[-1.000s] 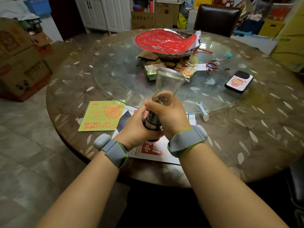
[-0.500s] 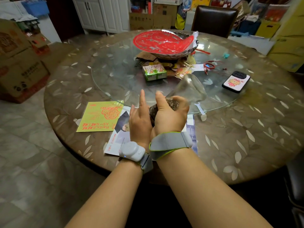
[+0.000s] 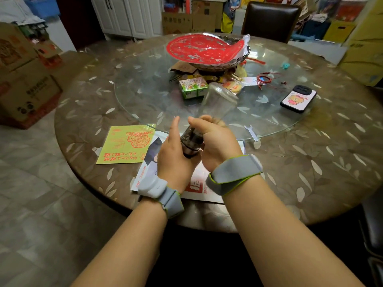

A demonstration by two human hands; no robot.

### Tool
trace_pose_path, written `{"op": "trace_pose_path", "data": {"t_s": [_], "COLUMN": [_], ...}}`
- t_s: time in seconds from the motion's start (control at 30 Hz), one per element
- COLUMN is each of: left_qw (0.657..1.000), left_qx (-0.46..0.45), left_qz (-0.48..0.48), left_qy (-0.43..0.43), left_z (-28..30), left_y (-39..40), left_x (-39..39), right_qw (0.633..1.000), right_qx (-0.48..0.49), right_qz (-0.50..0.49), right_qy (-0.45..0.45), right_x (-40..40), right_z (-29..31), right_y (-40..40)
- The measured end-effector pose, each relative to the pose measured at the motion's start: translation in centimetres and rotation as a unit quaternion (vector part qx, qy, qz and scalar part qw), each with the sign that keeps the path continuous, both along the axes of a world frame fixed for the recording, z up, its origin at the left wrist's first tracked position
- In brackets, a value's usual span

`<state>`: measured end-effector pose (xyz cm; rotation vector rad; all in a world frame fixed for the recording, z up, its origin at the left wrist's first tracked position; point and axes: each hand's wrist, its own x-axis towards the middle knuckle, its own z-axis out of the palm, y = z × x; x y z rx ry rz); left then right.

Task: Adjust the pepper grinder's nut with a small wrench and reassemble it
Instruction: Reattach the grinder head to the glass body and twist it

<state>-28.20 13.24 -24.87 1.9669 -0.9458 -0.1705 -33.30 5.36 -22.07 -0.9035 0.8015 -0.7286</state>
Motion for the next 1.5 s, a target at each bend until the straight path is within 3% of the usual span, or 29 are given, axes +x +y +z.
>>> {"op": "trace_pose_path", "data": {"t_s": [0.2, 0.3, 0.4, 0.47, 0.53, 0.63, 0.83, 0.9, 1.0, 1.1, 1.23, 1.3, 1.4, 1.5], "left_qw": [0.992, 0.976, 0.951, 0.962, 0.974, 0.938, 0.863, 0.853, 0.854, 0.876, 0.91, 0.915, 0.922, 0.932], "left_qx": [0.11, 0.099, 0.047, 0.031, 0.037, 0.059, 0.028, 0.0, -0.002, 0.04, 0.095, 0.123, 0.136, 0.135], "left_qz": [-0.055, -0.132, -0.165, -0.186, -0.223, -0.288, -0.361, -0.356, -0.322, -0.298, -0.233, -0.21, -0.199, -0.181], "left_qy": [0.025, 0.141, 0.256, 0.197, 0.023, -0.181, -0.351, -0.381, -0.409, -0.377, -0.33, -0.321, -0.303, -0.285], "left_z": [3.1, 4.9, 6.5, 6.6, 6.2, 5.8, 6.0, 6.3, 6.7, 6.3, 5.2, 4.5, 3.4, 2.6], "left_y": [1.5, 2.8, 4.2, 5.0, 5.7, 5.8, 4.8, 4.5, 4.0, 4.0, 4.7, 4.7, 4.4, 3.9], "left_x": [1.3, 2.1, 2.6, 3.4, 4.0, 4.3, 3.0, 2.8, 3.0, 3.4, 3.4, 3.6, 3.6, 3.2], "right_qw": [0.996, 0.995, 0.992, 0.983, 0.979, 0.974, 0.945, 0.944, 0.949, 0.951, 0.95, 0.926, 0.862, 0.846], "right_qx": [-0.057, -0.035, 0.049, 0.107, 0.089, 0.019, -0.02, -0.004, -0.053, -0.162, -0.253, -0.317, -0.44, -0.464], "right_qz": [0.066, 0.097, 0.116, 0.145, 0.184, 0.22, 0.325, 0.328, 0.304, 0.207, 0.137, 0.156, 0.137, 0.118], "right_qy": [0.037, 0.011, -0.02, -0.024, 0.006, 0.06, 0.035, 0.01, 0.062, 0.163, 0.12, 0.133, 0.213, 0.232], "right_x": [-1.6, -2.2, -2.5, -2.6, -2.5, -2.2, -2.1, -2.3, -2.3, -2.8, -4.9, -5.6, -5.7, -5.6], "right_z": [1.4, 2.3, 2.4, 2.1, 1.9, 1.6, 1.9, 2.4, 2.5, 2.1, 1.7, 1.5, 0.8, 0.8], "right_y": [-1.5, -1.5, -1.8, -1.7, -1.2, -0.6, -0.1, -0.1, -0.4, -0.9, -0.5, 0.5, 1.6, 1.7]}}
